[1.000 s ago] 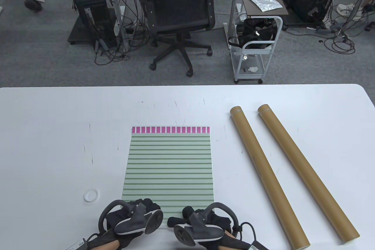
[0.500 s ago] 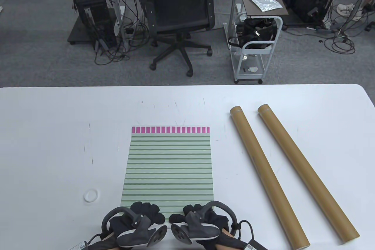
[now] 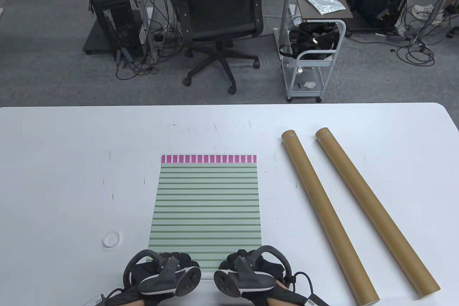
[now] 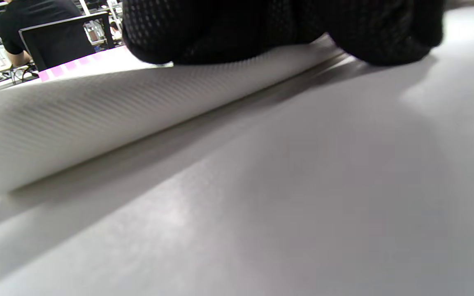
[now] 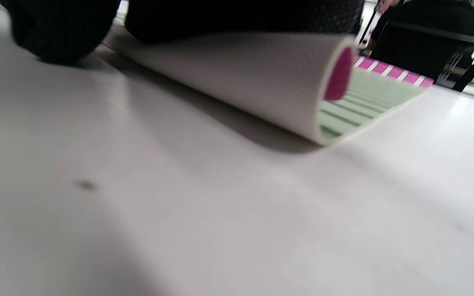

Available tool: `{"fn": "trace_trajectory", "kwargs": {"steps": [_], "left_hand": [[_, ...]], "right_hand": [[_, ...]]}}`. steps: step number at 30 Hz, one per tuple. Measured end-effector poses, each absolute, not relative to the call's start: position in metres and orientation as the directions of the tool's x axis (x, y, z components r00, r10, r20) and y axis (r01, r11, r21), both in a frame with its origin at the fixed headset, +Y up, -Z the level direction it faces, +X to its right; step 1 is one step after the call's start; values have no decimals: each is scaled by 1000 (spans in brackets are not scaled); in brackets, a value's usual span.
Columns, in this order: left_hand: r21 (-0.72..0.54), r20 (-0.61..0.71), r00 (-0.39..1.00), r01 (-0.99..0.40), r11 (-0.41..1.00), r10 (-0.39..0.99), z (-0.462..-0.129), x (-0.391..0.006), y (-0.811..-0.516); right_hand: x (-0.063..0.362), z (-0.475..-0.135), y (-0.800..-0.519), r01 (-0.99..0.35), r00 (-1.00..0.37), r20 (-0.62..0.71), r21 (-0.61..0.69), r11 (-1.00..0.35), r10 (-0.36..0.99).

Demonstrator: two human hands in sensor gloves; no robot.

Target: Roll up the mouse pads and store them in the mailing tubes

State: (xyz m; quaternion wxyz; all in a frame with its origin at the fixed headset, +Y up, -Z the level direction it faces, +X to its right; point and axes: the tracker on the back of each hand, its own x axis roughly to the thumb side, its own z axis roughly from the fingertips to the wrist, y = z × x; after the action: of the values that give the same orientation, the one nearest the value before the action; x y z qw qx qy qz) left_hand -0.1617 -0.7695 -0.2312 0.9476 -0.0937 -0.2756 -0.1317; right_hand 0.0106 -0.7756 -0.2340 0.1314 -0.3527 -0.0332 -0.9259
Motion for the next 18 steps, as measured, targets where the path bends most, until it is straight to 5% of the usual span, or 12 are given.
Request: {"fn": "trace_trajectory", "kwargs": {"steps": [5, 13, 18], "left_hand": [[-36, 534, 805, 327, 944, -258, -228, -159, -768], [-127, 536, 828, 276, 953, -168, -234, -165, -766], [-175, 536, 837, 241, 955, -113, -238, -172, -765]], "right_hand": [[13, -238, -777, 259, -738, 646, 6, -966, -194], [9, -238, -771, 240, -745, 625, -75, -968, -233], [15, -245, -770, 168, -814, 569, 38, -985, -117]]}}
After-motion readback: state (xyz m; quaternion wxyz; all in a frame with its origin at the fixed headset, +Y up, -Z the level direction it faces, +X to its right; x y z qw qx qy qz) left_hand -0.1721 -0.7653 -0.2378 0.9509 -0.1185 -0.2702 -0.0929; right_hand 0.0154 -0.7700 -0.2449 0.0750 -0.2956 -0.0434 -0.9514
